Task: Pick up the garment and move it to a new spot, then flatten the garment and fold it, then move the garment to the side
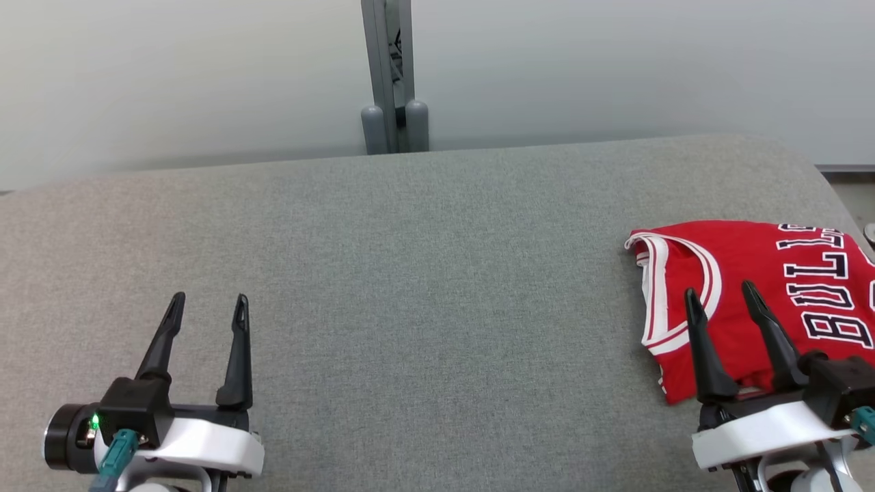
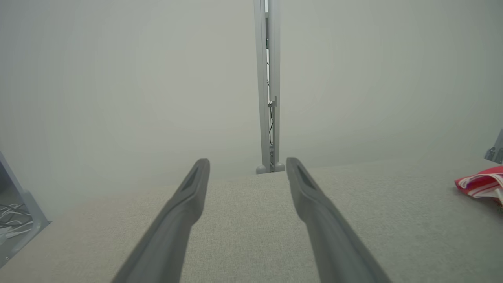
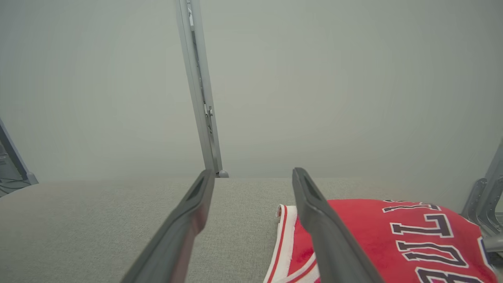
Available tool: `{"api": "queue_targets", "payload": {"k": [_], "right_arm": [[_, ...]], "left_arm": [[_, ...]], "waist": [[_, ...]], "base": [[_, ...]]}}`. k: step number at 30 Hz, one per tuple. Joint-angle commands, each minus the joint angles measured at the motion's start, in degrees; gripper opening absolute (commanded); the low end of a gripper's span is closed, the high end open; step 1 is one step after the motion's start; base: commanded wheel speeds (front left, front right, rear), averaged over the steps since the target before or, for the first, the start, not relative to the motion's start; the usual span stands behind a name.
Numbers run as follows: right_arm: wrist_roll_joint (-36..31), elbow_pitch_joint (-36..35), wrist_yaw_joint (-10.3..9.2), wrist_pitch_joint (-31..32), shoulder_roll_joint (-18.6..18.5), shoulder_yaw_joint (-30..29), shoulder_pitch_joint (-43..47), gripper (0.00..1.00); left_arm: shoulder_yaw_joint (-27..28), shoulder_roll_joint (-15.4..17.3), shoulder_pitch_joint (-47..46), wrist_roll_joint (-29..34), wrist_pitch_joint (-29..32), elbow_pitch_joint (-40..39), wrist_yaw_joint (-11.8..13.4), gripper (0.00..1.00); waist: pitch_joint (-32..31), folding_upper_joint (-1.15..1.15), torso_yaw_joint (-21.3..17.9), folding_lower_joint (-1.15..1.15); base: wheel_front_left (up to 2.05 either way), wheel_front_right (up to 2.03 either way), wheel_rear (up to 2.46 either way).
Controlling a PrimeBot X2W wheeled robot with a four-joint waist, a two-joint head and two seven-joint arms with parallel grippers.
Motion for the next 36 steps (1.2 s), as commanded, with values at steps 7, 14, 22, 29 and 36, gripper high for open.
{"api": "queue_targets", "payload": {"k": [7,14,22,29,36], "right_arm": [[0.19,0.13,0.0,1.58,-0.15,-2.05,3.12,1.0],[0.66,-0.19,0.0,2.24,-0.17,-2.6,4.1,1.0],[0.94,-0.62,0.0,2.38,-0.17,-2.57,4.35,1.0],[1.13,-0.69,0.0,2.38,-0.17,-2.49,4.23,1.0],[1.33,-0.69,0.0,2.31,-0.17,-2.62,4.42,1.0]], "left_arm": [[-0.78,0.31,2.73,-0.32,0.41,-0.33,0.46,1.0],[-0.97,0.72,3.96,-0.37,0.89,-0.29,0.95,1.0],[-1.04,0.89,3.81,-0.82,0.99,-0.29,1.1,1.0],[-1.13,0.94,3.29,-1.24,0.99,-0.05,1.12,1.0],[-1.35,1.03,2.93,-1.38,0.98,0.23,1.38,1.0]], "waist": [[-2.42,0.0,0.25,0.0],[-2.75,0.0,0.55,0.0],[-2.62,0.0,0.9,0.0],[-2.23,0.0,1.13,0.0],[-2.4,0.0,1.23,0.0]], "base": [[0.0,0.0,0.0],[0.0,0.0,0.0],[0.0,0.0,0.0],[0.0,0.0,0.0],[0.0,0.0,0.0]]}}
